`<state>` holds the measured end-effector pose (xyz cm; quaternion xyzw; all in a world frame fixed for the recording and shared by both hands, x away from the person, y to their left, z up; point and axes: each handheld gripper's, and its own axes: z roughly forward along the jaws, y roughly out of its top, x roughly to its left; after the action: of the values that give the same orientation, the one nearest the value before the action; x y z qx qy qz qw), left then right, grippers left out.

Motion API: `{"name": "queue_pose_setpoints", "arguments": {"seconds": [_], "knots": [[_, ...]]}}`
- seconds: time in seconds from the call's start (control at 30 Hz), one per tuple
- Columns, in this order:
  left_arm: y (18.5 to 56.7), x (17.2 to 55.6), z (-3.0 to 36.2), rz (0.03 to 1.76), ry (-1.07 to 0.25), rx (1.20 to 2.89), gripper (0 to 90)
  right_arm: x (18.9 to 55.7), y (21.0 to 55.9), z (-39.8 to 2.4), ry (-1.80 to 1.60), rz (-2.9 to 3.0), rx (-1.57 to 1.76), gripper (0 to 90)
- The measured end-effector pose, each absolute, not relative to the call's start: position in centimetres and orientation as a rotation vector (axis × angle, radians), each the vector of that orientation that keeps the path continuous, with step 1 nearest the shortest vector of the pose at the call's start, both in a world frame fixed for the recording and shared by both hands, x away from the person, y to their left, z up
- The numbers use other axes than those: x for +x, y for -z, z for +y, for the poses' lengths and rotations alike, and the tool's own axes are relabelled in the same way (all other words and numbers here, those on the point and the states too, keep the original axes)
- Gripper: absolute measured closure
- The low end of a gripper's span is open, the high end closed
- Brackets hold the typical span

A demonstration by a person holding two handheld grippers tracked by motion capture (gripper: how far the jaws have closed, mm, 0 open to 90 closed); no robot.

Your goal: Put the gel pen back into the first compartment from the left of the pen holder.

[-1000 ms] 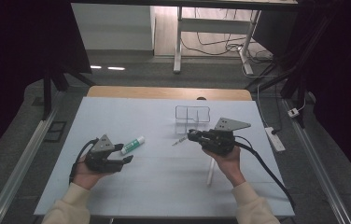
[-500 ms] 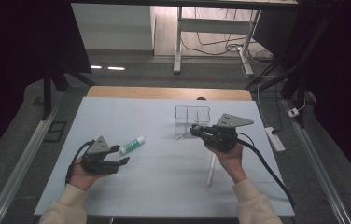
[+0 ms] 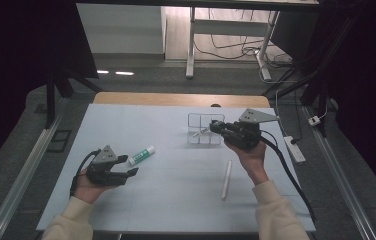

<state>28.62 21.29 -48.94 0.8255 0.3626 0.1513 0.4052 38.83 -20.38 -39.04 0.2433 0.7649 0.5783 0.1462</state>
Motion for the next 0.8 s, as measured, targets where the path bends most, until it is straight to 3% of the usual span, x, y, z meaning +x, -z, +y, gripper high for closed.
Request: {"name": "queue_pose_setpoints", "arguments": {"seconds": [0.8], "knots": [[49.1,28.8,21.5,0.931,-0.37,2.082,33.0,44.1,37.8,-18.7,-1.554,2.212,0.817,78.8]]}}
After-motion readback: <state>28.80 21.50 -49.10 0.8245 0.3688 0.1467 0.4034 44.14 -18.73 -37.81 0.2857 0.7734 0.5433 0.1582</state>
